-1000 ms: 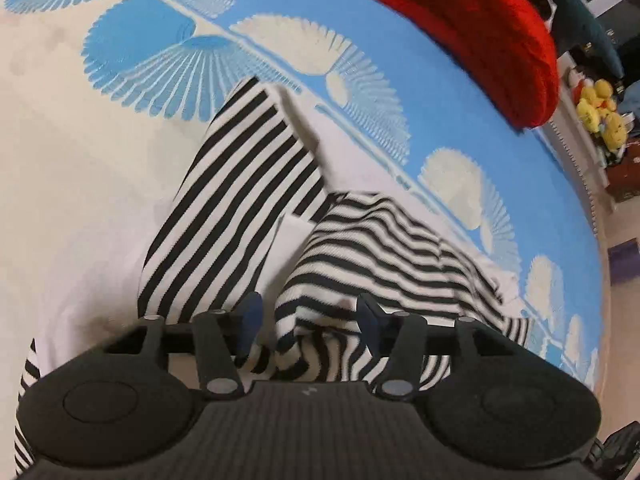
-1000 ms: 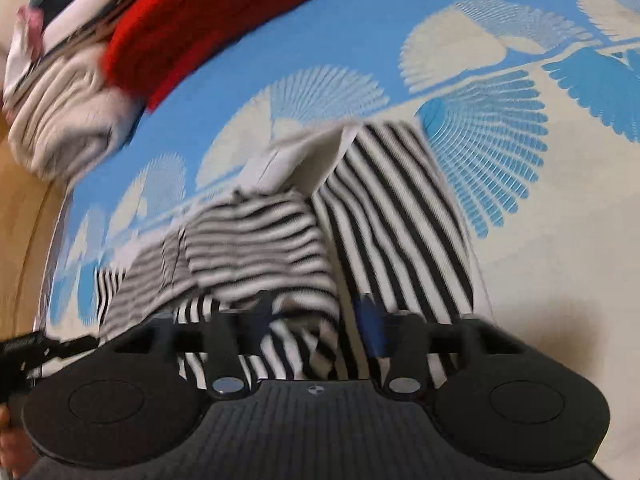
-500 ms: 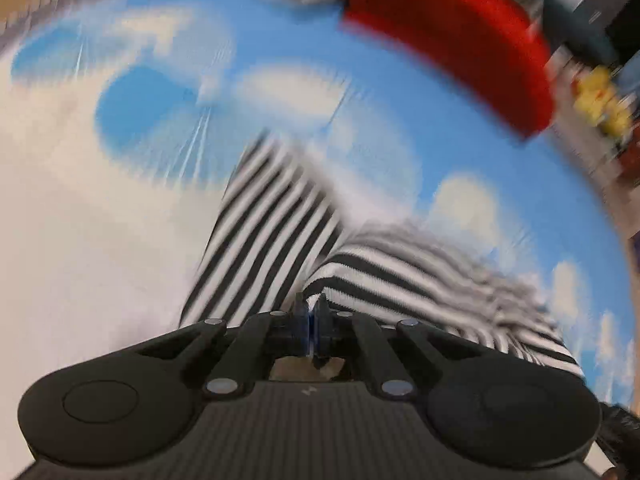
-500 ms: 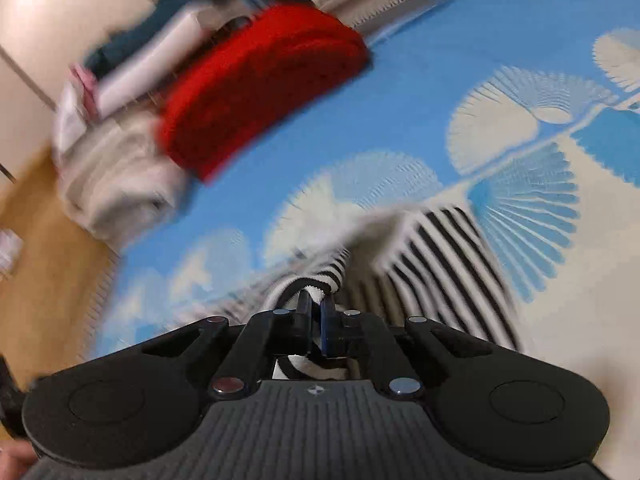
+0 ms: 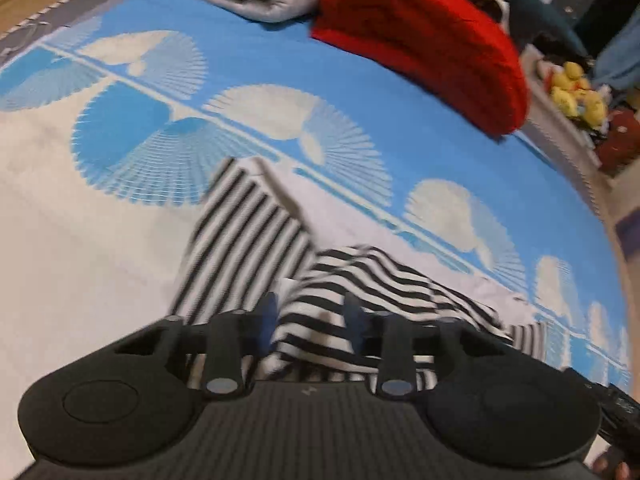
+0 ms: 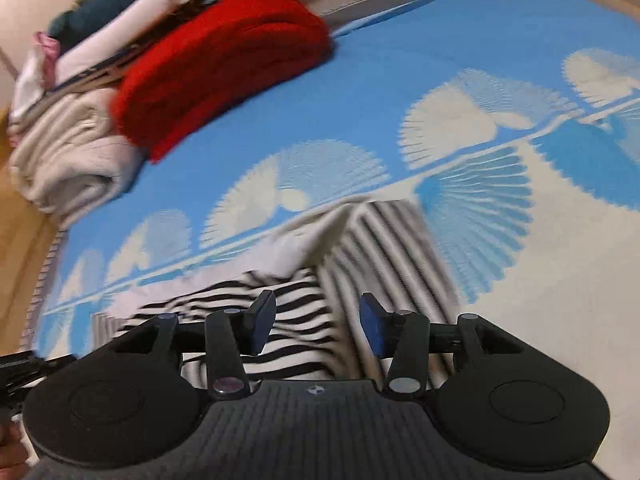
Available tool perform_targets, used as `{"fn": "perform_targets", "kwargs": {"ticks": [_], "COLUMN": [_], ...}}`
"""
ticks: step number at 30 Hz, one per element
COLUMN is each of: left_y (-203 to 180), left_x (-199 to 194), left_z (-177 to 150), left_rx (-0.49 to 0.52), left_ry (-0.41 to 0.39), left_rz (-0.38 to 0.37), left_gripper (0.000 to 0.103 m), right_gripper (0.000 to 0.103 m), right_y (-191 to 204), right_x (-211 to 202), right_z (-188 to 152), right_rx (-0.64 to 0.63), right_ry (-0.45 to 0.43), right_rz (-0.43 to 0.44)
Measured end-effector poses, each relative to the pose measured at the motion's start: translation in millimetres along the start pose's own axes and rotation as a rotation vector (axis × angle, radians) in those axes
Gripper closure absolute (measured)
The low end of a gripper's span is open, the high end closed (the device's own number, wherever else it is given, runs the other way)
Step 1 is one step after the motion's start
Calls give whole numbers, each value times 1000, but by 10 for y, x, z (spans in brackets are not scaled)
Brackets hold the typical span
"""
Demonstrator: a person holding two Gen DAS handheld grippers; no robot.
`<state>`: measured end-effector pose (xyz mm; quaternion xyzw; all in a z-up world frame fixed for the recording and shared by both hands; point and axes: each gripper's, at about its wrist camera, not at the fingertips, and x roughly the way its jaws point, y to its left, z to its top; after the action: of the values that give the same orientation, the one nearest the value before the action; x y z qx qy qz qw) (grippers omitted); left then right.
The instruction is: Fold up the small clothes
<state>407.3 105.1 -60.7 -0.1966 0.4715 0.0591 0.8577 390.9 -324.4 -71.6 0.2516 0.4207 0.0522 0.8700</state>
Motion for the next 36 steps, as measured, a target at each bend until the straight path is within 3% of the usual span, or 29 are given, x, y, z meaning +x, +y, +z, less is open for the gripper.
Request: {"fn": "perform_targets", "kwargs": {"ticks": [4,7,9,13,15,17,20,22,23,25,27,29,32,36], "left_y": [-70,58,233,231,141,20,33,119,129,94,33,-33,-42,74], "left_x": [72,333,505,463,332,257,489,622,599,433,159,-170,-608,-1316], "left_z": [-77,-198,-255,-206,-162,-159,-253,-331,-331,-311,-309,-398,-590,-913], "left_rx": [72,57,-5,-7,-7,43,76,51,42,54,88,141,190,234], "left_ry": [52,183,257,236,188,150,233,293,284,242,161,74,21,-90], "left_rz": [8,84,125,130,89,67,128,120,112,94,65,64,48,2], "left_gripper": [84,84,85,85,84,83,82,82,82,76,57,49,49,48], "right_gripper": [55,56,55,55,55,55,55,53,53,53,53,53,53,53], "right_y": [120,192,111,78,159,182,60,36,64,98,129,137,166,120], "right_x": [111,312,484,455,346,349,520,511,465,290,2,-375,-910,-1704], "right_z": [-78,-222,-333,-291,-222,-229,-347,-348,-323,-253,-183,-158,-240,-484], "right_rx": [-58,-141,-162,-124,-147,-168,-176,-183,-194,-203,-180,-166,-173,-171], "right_ry": [63,183,277,268,207,208,311,313,308,256,174,65,-65,-200], "right_rz": [42,-81,-195,-181,-147,-149,-241,-243,-244,-220,-188,-164,-183,-133]}}
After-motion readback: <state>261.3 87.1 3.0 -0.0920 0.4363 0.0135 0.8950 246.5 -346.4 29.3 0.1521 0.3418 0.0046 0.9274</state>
